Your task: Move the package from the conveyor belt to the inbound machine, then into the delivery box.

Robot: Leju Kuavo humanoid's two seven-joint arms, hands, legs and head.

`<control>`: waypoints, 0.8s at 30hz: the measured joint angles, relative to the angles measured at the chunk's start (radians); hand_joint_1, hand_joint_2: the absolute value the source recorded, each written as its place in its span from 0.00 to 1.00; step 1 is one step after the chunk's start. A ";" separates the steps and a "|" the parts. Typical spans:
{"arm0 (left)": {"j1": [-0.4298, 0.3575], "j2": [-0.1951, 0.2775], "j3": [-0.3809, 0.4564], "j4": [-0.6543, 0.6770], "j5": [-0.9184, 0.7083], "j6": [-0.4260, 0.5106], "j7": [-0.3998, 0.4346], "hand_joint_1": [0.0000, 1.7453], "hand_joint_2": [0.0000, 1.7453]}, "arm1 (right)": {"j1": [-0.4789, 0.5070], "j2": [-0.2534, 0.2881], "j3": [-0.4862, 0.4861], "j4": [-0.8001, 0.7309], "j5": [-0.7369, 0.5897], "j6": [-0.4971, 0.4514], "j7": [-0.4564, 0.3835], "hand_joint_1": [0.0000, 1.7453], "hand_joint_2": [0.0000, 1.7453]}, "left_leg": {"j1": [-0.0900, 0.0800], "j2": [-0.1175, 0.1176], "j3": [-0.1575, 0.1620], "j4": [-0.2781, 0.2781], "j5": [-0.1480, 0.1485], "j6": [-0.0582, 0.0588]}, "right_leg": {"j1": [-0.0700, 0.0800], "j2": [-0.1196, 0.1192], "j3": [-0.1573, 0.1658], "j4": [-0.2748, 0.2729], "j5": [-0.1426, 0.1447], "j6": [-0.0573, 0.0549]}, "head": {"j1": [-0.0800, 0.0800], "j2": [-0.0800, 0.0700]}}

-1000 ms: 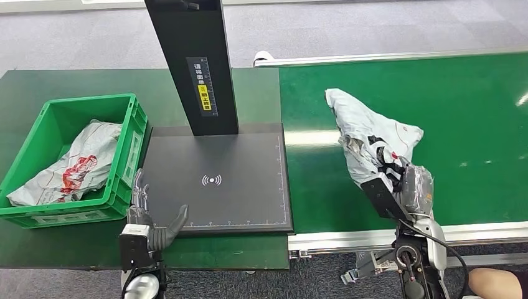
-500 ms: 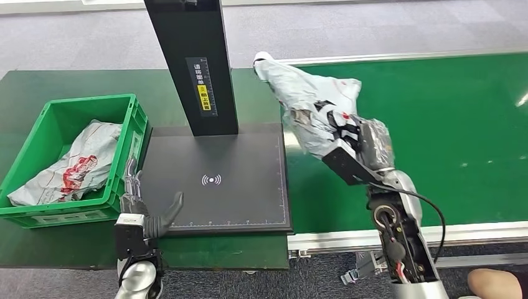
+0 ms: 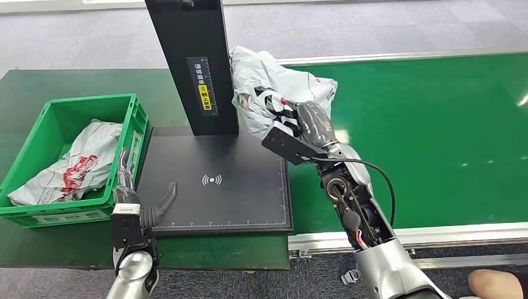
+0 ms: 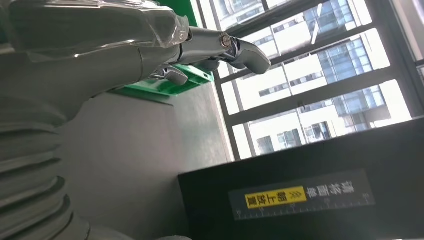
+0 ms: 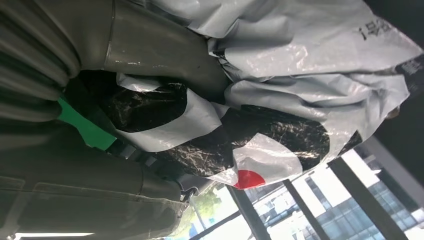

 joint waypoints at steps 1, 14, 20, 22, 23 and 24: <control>0.000 0.003 0.007 0.001 0.000 0.008 0.001 0.00 1.00 | -0.006 0.008 0.007 0.011 -0.006 0.011 -0.002 1.00 1.00 | 0.000 0.001 0.000 0.000 0.000 0.000 | 0.000 0.000 0.000 0.000 0.000 0.000 | 0.000 0.000; 0.014 0.018 0.132 -0.051 -0.027 0.031 0.023 0.00 1.00 | -0.046 0.133 0.132 0.148 -0.119 0.099 -0.042 1.00 1.00 | 0.000 0.001 0.000 0.000 0.000 0.000 | 0.000 0.001 0.000 0.000 0.000 0.000 | 0.000 0.000; 0.018 0.019 0.150 -0.060 -0.038 0.032 0.024 0.00 1.00 | -0.052 0.150 0.152 0.176 -0.143 0.116 -0.047 0.96 1.00 | 0.000 0.001 0.000 0.000 0.000 0.000 | 0.000 0.001 0.000 0.000 0.000 0.000 | 0.000 0.000; 0.019 0.019 0.158 -0.064 -0.042 0.032 0.027 0.00 1.00 | -0.053 0.160 0.163 0.189 -0.158 0.129 -0.049 0.46 1.00 | 0.000 0.001 0.000 0.000 0.000 0.000 | 0.000 0.001 -0.001 0.000 0.000 0.000 | 0.000 0.000; 0.019 0.019 0.163 -0.065 -0.044 0.031 0.028 0.00 1.00 | -0.053 0.165 0.169 0.198 -0.169 0.134 -0.053 0.21 1.00 | 0.000 0.000 0.000 0.000 0.000 0.000 | 0.000 0.001 -0.001 0.000 0.000 0.000 | 0.000 0.000; 0.019 0.019 0.167 -0.065 -0.045 0.031 0.029 0.00 1.00 | -0.054 0.169 0.175 0.209 -0.181 0.137 -0.057 0.00 1.00 | 0.001 0.000 0.000 0.000 0.000 0.000 | 0.000 0.001 -0.001 0.000 0.000 0.000 | 0.000 0.000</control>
